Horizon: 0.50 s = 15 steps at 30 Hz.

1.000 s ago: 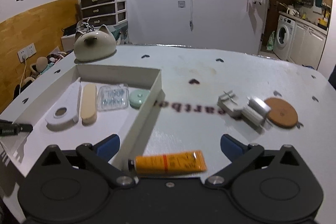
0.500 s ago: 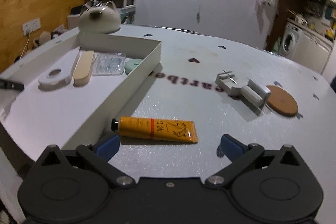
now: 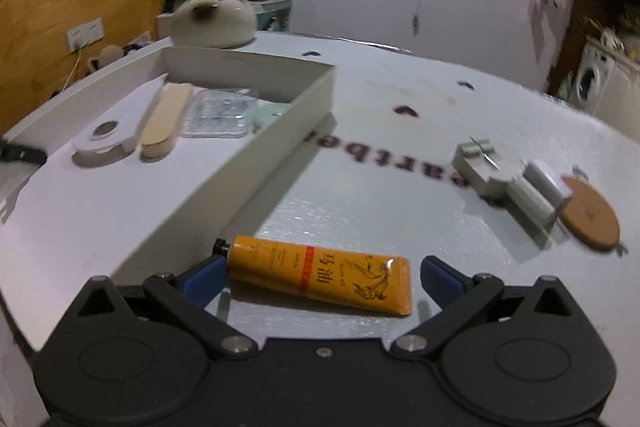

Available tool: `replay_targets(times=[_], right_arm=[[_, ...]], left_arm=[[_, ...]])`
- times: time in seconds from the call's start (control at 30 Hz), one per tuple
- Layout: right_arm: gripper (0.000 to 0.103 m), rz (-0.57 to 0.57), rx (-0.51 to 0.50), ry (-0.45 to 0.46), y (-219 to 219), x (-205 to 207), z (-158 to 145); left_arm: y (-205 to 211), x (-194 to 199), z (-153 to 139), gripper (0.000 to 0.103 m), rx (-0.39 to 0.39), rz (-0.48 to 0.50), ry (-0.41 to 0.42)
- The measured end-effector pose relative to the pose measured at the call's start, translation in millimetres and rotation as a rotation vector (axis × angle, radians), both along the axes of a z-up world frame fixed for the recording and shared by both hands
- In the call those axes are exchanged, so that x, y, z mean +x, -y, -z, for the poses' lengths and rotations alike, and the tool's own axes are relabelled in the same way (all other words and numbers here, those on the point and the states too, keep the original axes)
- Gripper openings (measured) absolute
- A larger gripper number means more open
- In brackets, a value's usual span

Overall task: Organize rigid objects
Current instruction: 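Move the right gripper to the orange paint tube and grasp it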

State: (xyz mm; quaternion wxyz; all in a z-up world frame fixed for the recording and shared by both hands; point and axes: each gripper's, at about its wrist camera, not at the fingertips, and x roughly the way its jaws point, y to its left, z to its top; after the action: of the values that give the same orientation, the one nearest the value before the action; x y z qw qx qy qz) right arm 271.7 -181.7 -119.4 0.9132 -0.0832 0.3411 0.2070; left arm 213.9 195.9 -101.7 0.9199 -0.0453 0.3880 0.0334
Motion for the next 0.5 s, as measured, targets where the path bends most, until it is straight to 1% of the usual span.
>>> replay_targets(times=[0.13, 0.27, 0.33, 0.5], right_arm=[[0.103, 0.063, 0.017, -0.01, 13.7, 6.7, 4.1], [0.103, 0.126, 0.004, -0.022, 27.7, 13.7, 9.8], [0.103, 0.138, 0.021, -0.026, 35.6, 15.8, 9.8], [0.103, 0.144, 0.019, -0.027, 45.0, 23.0, 9.9]], left_arm=[[0.0, 0.1, -0.1, 0.003, 0.0, 0.0, 0.0], [0.1, 0.1, -0.1, 0.003, 0.0, 0.0, 0.0], [0.1, 0.1, -0.1, 0.003, 0.0, -0.001, 0.0], [-1.0, -0.9, 0.8, 0.003, 0.0, -0.004, 0.001]])
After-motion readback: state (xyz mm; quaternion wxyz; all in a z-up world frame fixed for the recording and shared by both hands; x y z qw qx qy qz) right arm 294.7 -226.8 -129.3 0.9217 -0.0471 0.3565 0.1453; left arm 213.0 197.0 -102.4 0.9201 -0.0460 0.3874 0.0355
